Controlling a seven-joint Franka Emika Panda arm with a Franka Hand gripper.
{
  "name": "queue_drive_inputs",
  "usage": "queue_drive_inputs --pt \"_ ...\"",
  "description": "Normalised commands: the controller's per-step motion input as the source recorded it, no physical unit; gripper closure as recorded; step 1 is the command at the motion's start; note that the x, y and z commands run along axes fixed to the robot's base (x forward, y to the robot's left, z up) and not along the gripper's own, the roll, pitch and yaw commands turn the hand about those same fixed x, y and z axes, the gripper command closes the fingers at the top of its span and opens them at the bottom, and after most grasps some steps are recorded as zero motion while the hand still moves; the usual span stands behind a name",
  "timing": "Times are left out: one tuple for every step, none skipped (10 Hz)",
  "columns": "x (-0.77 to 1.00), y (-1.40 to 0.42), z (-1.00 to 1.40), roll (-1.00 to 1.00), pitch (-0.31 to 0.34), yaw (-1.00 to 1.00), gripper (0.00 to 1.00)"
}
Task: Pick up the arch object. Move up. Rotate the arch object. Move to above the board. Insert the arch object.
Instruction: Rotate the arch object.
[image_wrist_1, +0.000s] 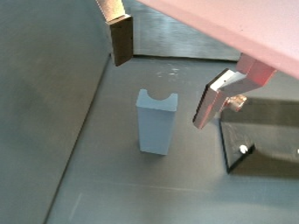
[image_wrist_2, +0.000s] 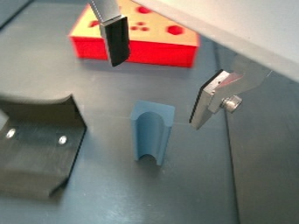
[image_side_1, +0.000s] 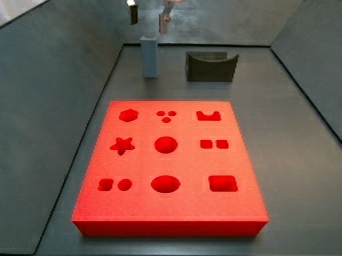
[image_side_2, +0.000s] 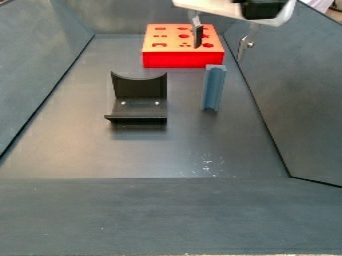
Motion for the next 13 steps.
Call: queue_drive_inputs --pt "0.04 0.0 -0.03 -0.01 0.007 1.0 0.0" --pt "0.04 0.0 -0.03 -0.02 0.008 1.0 0.0" --pt "0.04 0.0 -0.03 -0.02 0.009 1.0 0.0" --pt "0.04 0.0 -0.03 -0.02 0.011 1.0 0.0" --pt "0.04 0.0 -0.03 -0.02 0.012 1.0 0.0" --pt "0.04 0.0 -0.03 -0.03 0.015 1.0 0.0" --pt "0.04 0.0 -0.03 -0.03 0.018 0.9 0.0" --pt "0.04 0.0 -0.03 -0.03 0.018 0.66 0.0" --pt "0.04 0.0 -0.03 -0.03 0.018 0.51 0.0" --pt "0.04 0.0 -0.03 -0.03 0.018 0.25 0.0" --pt "0.0 0.0 -1.0 -0.03 0.018 0.19 0.0" --pt "0.01 0.0 -1.0 -0.03 0.008 0.12 0.0" --pt "0.03 0.0 -1.0 -0.03 -0.016 0.08 0.0"
